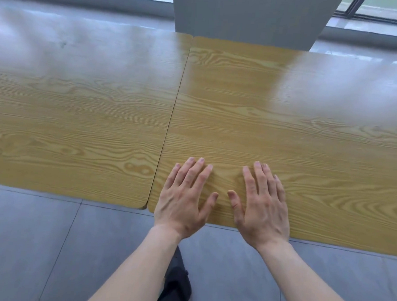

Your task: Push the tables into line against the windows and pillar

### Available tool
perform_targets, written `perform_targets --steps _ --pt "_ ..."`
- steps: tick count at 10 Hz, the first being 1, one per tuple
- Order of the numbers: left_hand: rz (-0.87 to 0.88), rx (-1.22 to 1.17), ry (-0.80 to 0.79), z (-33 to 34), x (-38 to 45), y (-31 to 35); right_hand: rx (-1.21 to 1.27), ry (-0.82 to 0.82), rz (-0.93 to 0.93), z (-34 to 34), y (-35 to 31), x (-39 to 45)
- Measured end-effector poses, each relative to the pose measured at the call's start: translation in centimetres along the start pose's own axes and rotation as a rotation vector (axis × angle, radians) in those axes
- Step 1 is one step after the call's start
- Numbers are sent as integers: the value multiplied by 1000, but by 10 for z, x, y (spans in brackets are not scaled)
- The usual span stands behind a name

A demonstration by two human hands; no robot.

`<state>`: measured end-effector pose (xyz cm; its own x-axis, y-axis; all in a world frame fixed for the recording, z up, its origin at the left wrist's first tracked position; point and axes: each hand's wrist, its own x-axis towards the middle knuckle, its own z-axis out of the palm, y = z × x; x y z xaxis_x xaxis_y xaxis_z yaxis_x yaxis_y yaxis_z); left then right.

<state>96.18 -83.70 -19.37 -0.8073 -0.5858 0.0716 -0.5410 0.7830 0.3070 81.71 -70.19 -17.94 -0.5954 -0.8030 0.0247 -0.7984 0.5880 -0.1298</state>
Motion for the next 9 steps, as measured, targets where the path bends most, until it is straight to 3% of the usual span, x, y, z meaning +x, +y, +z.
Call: perform_targets --steps 4,9 --pt "15 20 13 0 2 -2 11 19 2 1 0 -1" --pt "-25 20 -181 -94 47 -10 44 -279 101 -79 -13 31"
